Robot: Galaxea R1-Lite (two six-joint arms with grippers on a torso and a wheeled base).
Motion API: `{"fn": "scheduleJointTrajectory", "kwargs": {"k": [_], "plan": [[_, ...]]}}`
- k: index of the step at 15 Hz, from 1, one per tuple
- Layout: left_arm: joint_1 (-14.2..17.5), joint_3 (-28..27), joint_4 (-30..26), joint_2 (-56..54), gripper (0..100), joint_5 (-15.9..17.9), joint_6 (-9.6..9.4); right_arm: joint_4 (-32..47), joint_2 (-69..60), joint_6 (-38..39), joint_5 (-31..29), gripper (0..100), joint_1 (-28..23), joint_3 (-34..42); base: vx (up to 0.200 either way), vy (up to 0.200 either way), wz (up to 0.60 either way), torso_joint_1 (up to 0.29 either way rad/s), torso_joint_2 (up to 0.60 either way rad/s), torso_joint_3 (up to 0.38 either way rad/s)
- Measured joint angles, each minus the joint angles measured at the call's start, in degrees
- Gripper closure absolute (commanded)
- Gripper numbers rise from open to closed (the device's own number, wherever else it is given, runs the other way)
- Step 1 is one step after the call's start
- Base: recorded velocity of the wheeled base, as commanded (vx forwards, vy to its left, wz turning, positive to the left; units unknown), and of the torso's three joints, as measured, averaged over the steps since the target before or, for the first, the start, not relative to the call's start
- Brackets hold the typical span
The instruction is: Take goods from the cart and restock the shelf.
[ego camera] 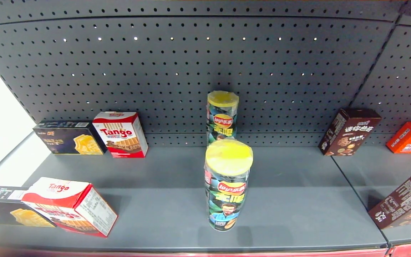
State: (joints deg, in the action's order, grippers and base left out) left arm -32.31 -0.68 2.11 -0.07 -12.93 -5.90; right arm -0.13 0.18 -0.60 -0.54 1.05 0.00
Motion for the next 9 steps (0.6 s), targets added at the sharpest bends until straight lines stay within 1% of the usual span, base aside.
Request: {"fn": "scheduleJointTrajectory", "kwargs": {"k": [1,2,3,4,5,7,8,9], "plan": [[-2.7,0.0,0.0,0.0,0,0.0,1.56,0.0,0.0,0.0,0.0,0,0.0,0.0,0.000,0.000,0.00,0.000,0.00,0.000],[-5.0,0.0,-0.1,0.0,0,0.0,2.60,0.0,0.0,0.0,0.0,0,-0.1,0.0,0.000,0.000,0.00,0.000,0.00,0.000],[-6.7,-0.1,-0.5,0.0,0,-0.1,3.25,0.0,0.0,0.0,0.0,0,0.0,0.0,0.000,0.000,0.00,0.000,0.00,0.000],[-7.0,-0.3,-2.5,0.0,0,-0.3,3.41,0.0,0.0,0.0,0.0,0,0.0,0.0,0.000,0.000,0.00,0.000,0.00,0.000],[-6.6,-0.9,-3.9,0.0,0,-0.7,3.55,0.0,0.0,0.0,0.0,0,0.0,0.0,0.000,0.000,0.00,0.000,0.00,0.000],[-4.3,-1.5,-4.8,0.1,0,-1.1,4.38,0.0,0.0,0.0,0.0,0,0.0,0.0,0.000,0.000,0.00,0.000,0.00,0.000],[-1.6,-1.6,-4.9,0.5,0,-0.7,5.00,0.0,0.0,0.0,0.0,0,0.0,0.0,0.000,0.000,0.00,0.000,0.00,0.000],[3.5,-1.7,-4.7,1.2,0,1.4,6.08,0.0,0.0,0.0,0.0,0,0.0,0.0,0.000,0.000,0.00,0.000,0.00,0.000]]}}
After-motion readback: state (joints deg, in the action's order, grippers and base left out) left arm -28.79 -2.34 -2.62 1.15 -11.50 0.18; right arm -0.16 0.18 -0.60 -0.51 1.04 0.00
